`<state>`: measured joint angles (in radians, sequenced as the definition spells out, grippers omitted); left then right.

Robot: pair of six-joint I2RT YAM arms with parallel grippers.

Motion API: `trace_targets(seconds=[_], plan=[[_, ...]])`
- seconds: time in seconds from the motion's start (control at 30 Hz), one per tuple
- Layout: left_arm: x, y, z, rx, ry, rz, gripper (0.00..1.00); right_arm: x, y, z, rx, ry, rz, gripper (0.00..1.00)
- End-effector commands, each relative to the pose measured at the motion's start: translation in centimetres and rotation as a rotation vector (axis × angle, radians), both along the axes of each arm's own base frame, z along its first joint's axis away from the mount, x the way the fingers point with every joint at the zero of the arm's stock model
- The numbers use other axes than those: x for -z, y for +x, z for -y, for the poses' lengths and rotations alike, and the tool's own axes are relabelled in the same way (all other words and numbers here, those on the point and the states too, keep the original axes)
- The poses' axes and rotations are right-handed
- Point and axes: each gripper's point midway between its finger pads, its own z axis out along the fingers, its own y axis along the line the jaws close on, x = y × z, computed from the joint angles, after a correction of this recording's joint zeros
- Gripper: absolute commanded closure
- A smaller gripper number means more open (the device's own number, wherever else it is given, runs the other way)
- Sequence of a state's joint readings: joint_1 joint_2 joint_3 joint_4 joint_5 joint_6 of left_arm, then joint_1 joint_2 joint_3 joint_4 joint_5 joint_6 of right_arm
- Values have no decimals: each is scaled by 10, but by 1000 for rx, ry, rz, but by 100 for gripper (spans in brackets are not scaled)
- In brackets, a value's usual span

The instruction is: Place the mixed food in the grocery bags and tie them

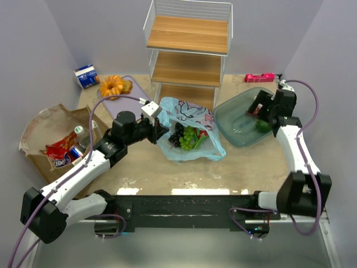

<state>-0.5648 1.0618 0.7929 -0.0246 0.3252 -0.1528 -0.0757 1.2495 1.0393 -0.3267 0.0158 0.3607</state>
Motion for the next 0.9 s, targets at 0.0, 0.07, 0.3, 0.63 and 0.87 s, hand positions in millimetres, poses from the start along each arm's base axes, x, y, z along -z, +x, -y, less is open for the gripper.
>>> trace_targets(seconds=[0.0,0.07,0.3,0.63,0.87], plan=[[-28,2,3,14,-40,71,100,50,9,25,84,157,-127,6],[-29,1,3,19,-44,72,100,59,14,35,127,167,-143,7],[-35,-1,3,26,-57,84,100,89,28,81,361,194,-251,10],[-35,-3,3,31,-58,86,100,157,31,99,445,151,-513,20],[-32,-1,4,33,-52,80,100,177,26,91,434,189,-512,25]])
